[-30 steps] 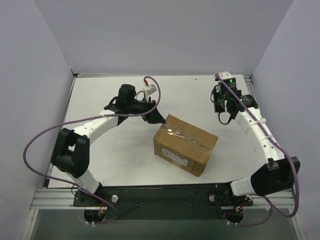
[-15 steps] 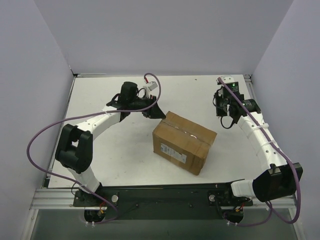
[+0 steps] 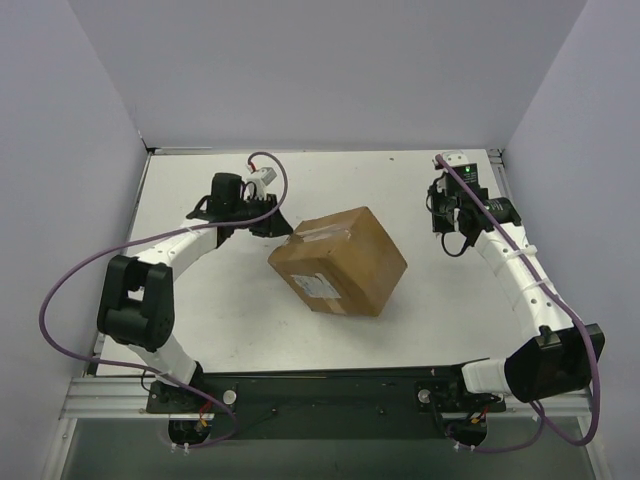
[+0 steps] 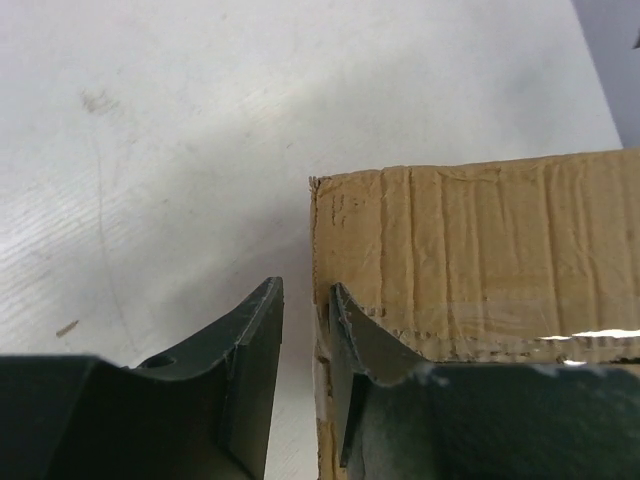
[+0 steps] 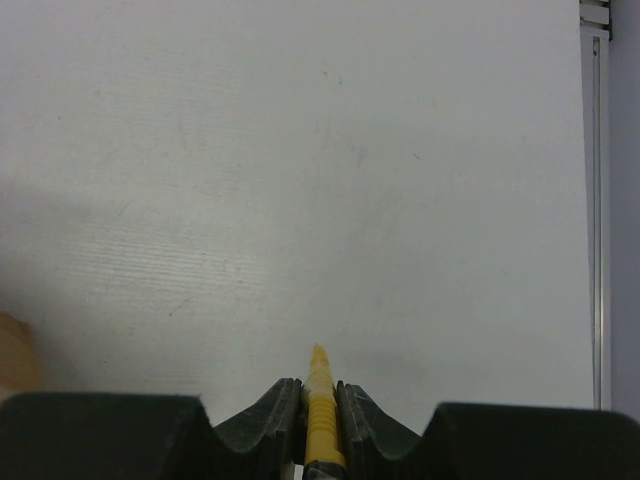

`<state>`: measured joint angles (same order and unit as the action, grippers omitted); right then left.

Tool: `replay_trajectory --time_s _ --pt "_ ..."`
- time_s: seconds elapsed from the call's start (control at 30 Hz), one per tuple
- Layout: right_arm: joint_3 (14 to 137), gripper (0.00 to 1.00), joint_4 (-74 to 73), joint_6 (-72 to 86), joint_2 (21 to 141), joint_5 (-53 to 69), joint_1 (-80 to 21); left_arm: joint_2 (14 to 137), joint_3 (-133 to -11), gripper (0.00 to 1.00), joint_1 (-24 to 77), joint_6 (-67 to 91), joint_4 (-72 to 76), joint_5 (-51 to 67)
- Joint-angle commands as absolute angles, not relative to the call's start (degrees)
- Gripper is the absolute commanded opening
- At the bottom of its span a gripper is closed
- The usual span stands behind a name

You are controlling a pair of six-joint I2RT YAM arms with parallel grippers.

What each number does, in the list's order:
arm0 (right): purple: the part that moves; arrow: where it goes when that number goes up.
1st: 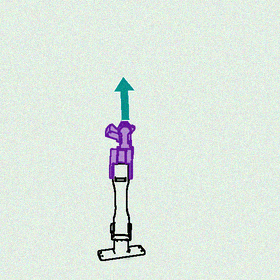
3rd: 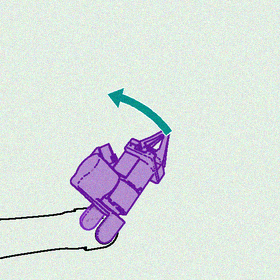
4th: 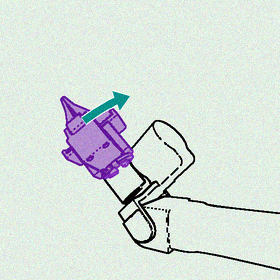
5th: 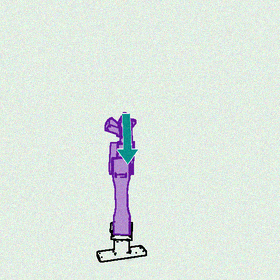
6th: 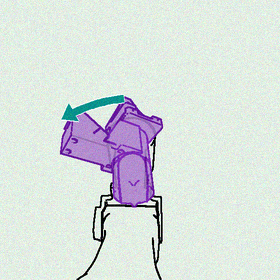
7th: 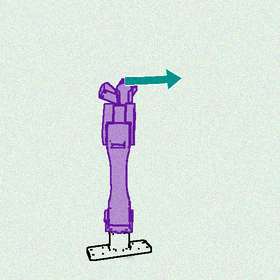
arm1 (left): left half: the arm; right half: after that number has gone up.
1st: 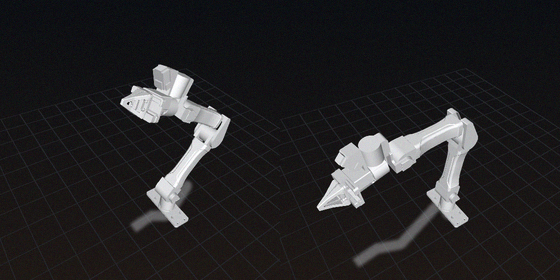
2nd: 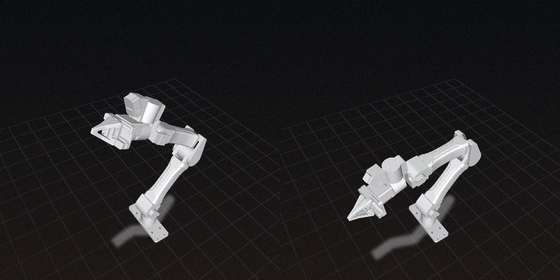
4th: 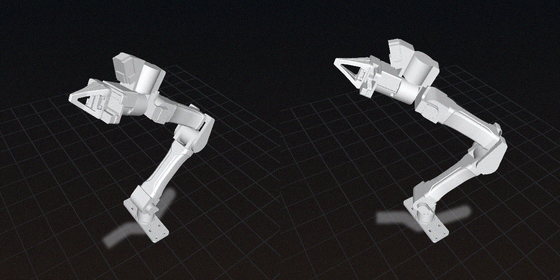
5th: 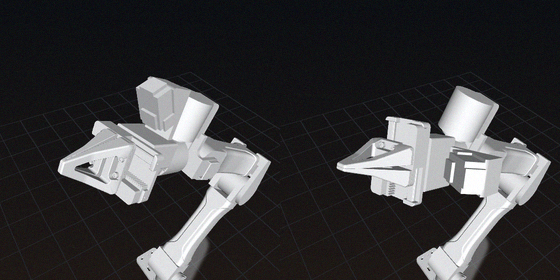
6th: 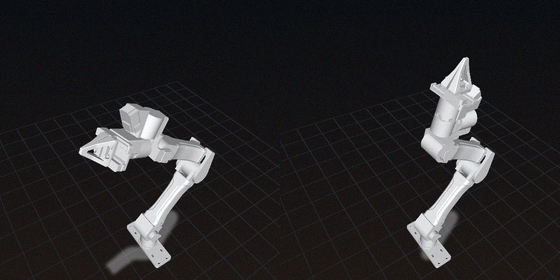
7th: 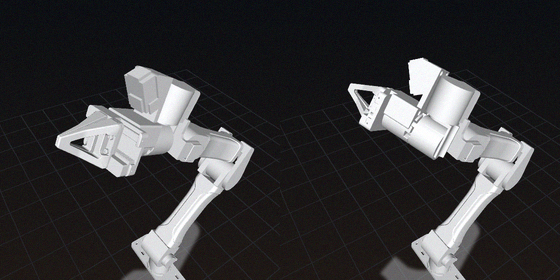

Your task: Unpack the express box

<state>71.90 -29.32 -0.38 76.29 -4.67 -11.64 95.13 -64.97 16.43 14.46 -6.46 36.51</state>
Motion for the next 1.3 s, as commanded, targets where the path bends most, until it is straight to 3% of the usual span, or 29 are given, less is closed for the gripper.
replay_trajectory --time_s 0.0,0.3,0.7,1.27 --pt "73.74 0.0 -29.71 0.0 76.99 -3.96 -11.42 95.45 -60.73 0.35 16.09 11.08 -14.94 33.49" --pt "73.83 0.0 -31.72 1.39 76.47 -2.64 -13.62 96.42 -62.32 0.4 15.38 8.61 -20.83 32.43" --pt "68.55 0.0 -32.61 -2.81 74.08 2.63 -33.82 88.77 -54.84 0.49 14.41 4.04 -24.87 29.53" --pt "103.17 0.0 -28.91 -1.41 106.16 2.55 -37.71 85.17 -55.54 0.52 8.36 7.65 -34.09 30.32"
